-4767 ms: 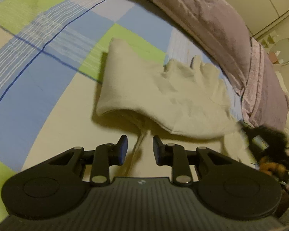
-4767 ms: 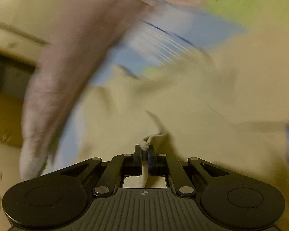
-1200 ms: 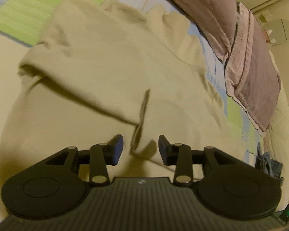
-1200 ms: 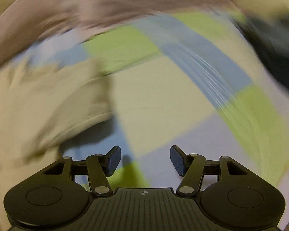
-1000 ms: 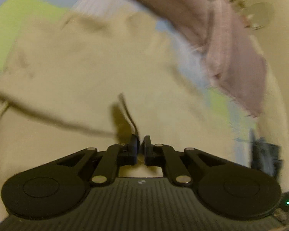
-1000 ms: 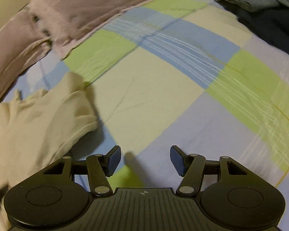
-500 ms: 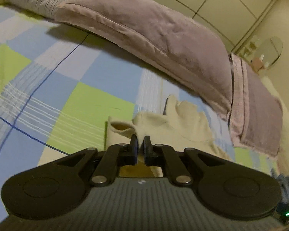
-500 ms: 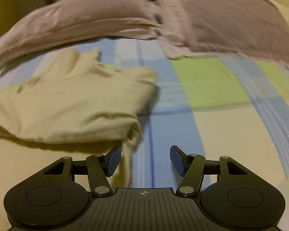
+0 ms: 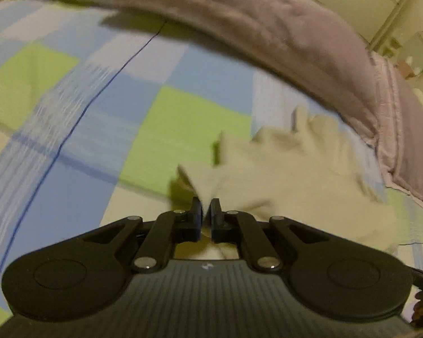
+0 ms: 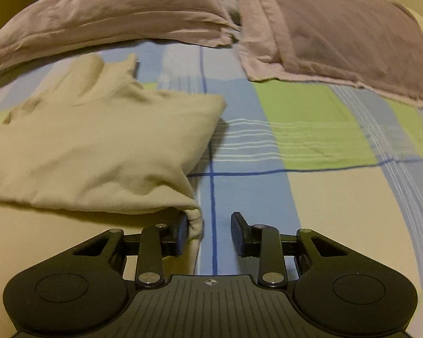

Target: Fold clothes

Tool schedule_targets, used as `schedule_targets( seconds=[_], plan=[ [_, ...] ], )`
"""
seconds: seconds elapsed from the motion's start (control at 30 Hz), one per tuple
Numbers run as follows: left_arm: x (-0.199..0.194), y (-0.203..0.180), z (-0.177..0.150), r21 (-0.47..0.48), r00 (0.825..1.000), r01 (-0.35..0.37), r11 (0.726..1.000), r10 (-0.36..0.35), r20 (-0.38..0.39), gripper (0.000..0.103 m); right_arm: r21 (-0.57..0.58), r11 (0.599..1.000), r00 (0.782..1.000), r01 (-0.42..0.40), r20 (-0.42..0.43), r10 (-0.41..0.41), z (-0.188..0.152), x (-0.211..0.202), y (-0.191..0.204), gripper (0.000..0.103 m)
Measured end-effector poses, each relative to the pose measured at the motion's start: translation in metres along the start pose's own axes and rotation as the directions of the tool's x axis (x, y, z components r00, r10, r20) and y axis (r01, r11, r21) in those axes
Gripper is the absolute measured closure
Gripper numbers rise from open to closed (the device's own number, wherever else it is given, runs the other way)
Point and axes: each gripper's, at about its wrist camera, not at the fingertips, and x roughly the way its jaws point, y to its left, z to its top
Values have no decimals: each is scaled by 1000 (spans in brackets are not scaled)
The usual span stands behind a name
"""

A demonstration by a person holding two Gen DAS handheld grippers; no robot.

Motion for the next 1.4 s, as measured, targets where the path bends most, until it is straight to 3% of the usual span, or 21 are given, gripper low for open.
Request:
schedule_targets(
  seconds=[0.1,0.23,0.33,0.43,0.5,0.63,0.73,0.83,0.9,0.93,0.97,1.0,1.03,1.07,1.1,1.13,1.17,1.23,1.3,1.33,1.4],
  plan=[
    [-9,12,0,-47,1000,5,999,-4,23,99,91,995,1000,-28,-3,28,2,-4,-11,72],
    [7,16,0,25,995,-43,999,45,-89,95,158,986,996,-61,-62,71,3,-7,-20,72],
    [3,17,4,37,994,-62,997,65,-83,89,143,988,994,-54,-91,68,12,-18,-22,71],
    [-13,27,2,-80,997,-45,996,41,-60,81,92,996,991,-22,-130,34,15,-27,-23,66],
    [-20,35,0,-208,998,5,978,-18,-60,77,92,996,992,-6,-123,17,16,-34,-28,65],
    [-17,47,-12,-451,985,120,884,-163,-58,69,228,966,992,-121,-11,126,26,-49,-38,66],
    [3,54,-26,-581,981,114,806,-182,-61,69,291,930,974,-225,43,223,36,-39,-32,66],
    [17,63,-39,-695,986,108,710,-167,-17,69,311,930,979,-194,-2,205,37,-15,-20,66],
    [20,63,-41,-719,986,119,685,-165,6,72,327,928,981,-178,-20,195,33,-8,-19,66],
    [21,60,-40,-698,987,117,707,-158,5,74,331,928,981,-170,-28,190,31,-7,-20,66],
    [22,53,-36,-653,991,99,751,-137,-7,79,335,928,982,-162,-36,184,28,-6,-21,66],
    [21,43,-29,-566,996,58,822,-90,-29,87,339,928,983,-154,-44,179,26,-6,-22,66],
    [20,29,-22,-447,999,3,895,-27,-47,97,340,929,983,-147,-53,174,24,-5,-24,66],
    [18,7,-18,-260,998,-53,964,43,-46,97,341,930,983,-140,-62,170,21,-5,-26,66],
    [17,-21,-17,-14,994,-112,994,112,-21,98,340,931,984,-136,-65,167,19,-6,-28,66],
    [15,-49,-16,230,985,-172,958,172,20,99,340,931,984,-133,-66,165,18,-8,-30,66],
    [14,-75,-22,442,978,-206,873,197,68,99,337,932,984,-133,-66,164,17,-9,-32,66],
    [20,-109,-47,719,978,-196,667,183,97,99,328,936,985,-127,-67,157,16,-11,-33,66],
    [31,-127,-70,855,979,-165,491,184,83,98,325,937,985,-129,-71,160,16,-12,-34,66],
    [36,-131,-81,891,980,-154,427,181,83,97,325,937,984,-130,-73,162,16,-13,-33,66],
    [40,-130,-92,918,980,-143,369,181,80,95,326,936,983,-133,-78,167,16,-12,-33,65]
  ],
)
